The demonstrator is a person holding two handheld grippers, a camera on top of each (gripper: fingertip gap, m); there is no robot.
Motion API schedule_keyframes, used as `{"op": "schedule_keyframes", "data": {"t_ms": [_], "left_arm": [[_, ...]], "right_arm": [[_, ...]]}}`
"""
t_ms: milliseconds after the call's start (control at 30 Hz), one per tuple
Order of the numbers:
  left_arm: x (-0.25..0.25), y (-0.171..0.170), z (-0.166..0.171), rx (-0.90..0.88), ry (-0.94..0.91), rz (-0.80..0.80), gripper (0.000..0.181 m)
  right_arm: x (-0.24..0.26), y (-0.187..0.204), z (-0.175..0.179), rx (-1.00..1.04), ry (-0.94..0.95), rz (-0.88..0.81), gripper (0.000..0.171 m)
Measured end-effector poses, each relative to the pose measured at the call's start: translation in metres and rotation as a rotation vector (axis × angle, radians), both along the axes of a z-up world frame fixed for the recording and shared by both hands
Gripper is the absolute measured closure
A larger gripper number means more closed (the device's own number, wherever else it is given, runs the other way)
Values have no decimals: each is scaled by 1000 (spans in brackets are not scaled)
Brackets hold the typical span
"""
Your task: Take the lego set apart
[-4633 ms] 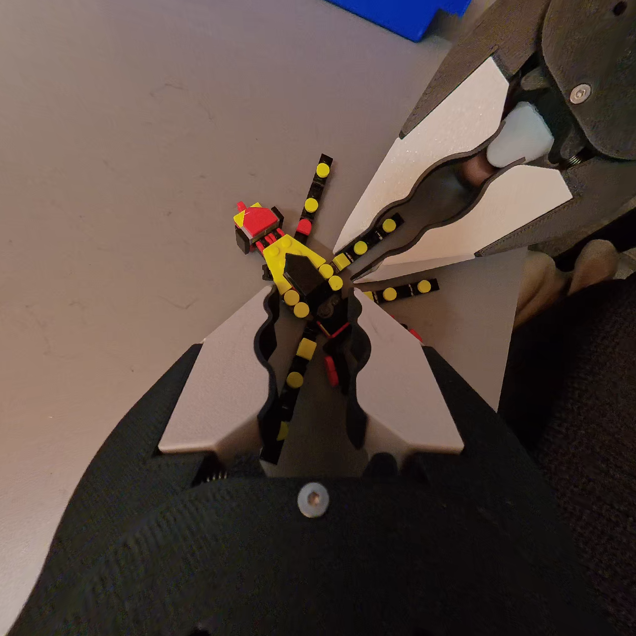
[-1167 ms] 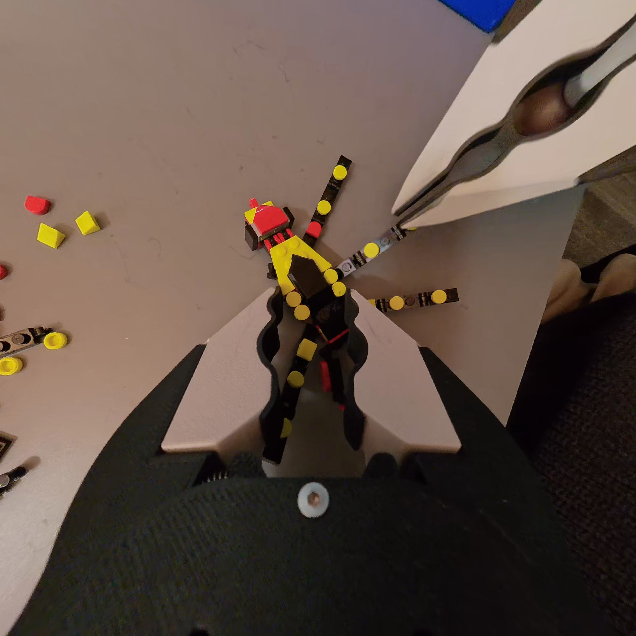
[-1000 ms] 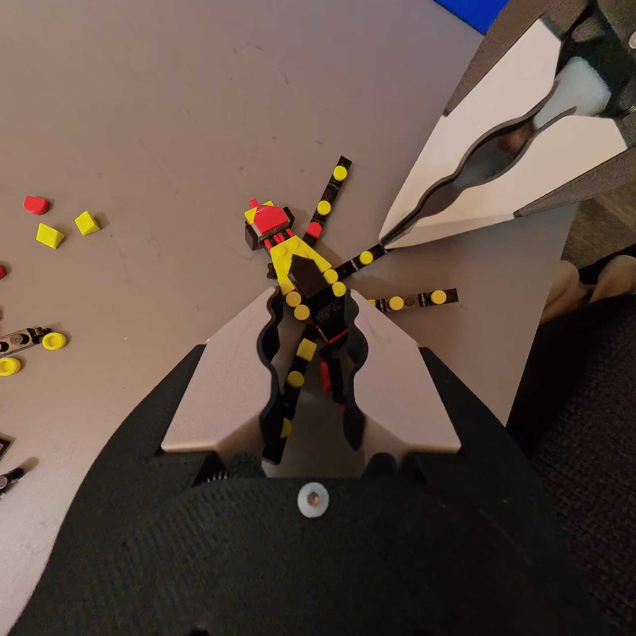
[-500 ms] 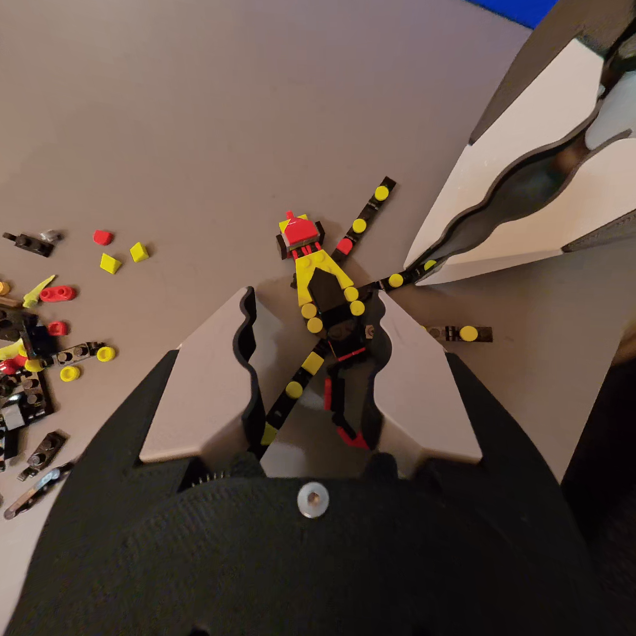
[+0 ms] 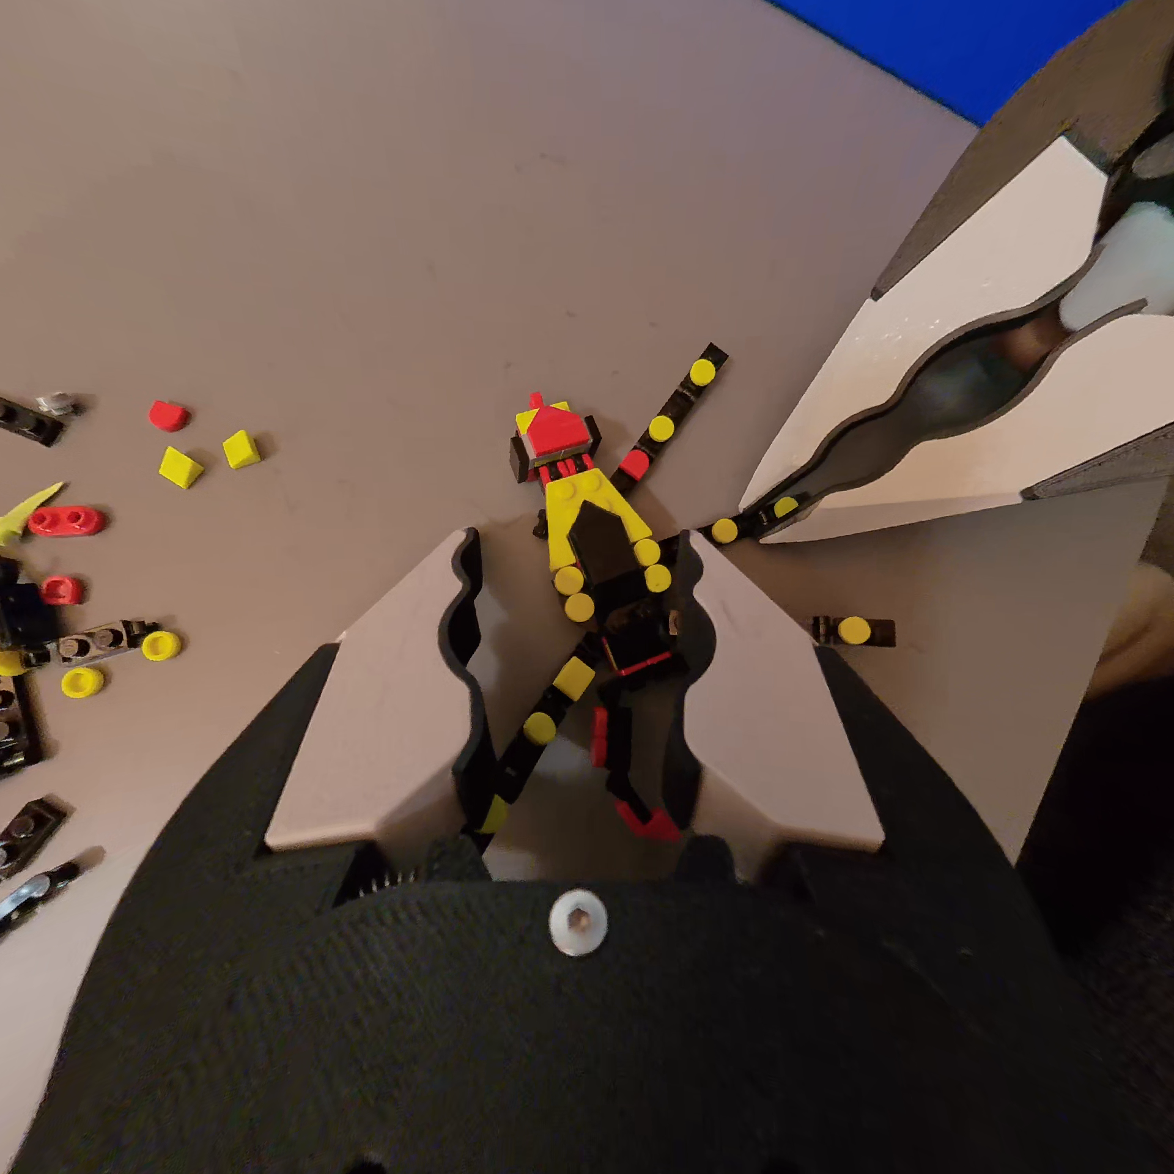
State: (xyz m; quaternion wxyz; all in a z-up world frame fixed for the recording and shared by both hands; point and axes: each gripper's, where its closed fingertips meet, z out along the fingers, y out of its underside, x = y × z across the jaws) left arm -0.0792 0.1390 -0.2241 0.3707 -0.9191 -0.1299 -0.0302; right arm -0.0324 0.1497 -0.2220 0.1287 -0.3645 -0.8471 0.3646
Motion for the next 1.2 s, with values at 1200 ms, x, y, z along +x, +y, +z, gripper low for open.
{"op": "schedule_keyframes", "data": {"t_ms": [1200], "left_arm": [[4, -4, -2, -55, 100, -51, 139]], "right_arm": [[-17, -8, 5, -69, 43, -109, 165]]}}
